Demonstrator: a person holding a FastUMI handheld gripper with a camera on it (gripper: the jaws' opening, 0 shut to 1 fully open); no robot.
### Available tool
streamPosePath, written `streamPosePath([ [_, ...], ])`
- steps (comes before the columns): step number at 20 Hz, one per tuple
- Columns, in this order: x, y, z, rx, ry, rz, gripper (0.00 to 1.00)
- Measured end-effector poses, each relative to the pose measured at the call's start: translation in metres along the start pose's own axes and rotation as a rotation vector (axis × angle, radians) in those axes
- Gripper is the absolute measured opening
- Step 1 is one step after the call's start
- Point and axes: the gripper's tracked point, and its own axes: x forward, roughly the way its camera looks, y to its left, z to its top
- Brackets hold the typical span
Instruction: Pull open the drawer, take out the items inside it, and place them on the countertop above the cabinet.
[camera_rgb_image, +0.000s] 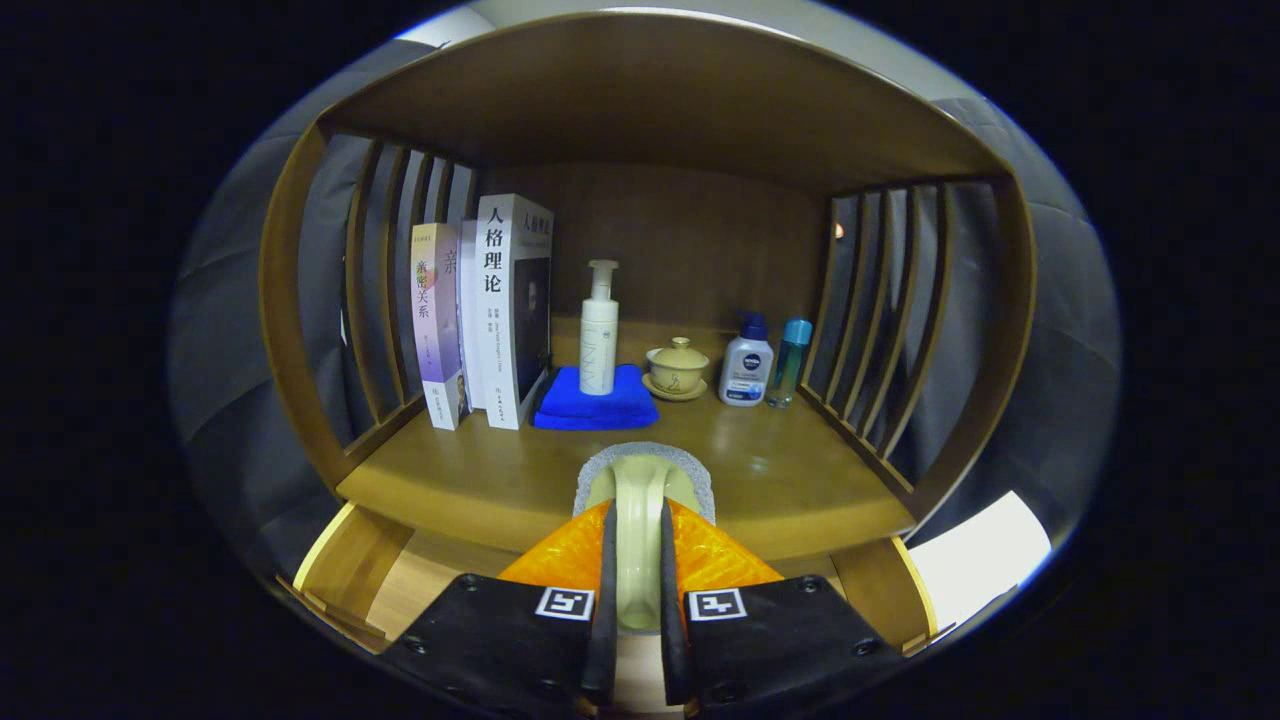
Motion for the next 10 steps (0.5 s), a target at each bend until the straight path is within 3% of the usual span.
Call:
streamPosePath([
  [4, 0.033, 0.012, 0.002, -0.016, 0.059, 0.036, 0.20],
  [10, 0.061, -0.009, 0.011, 0.020, 0.065, 0.007, 0.20],
])
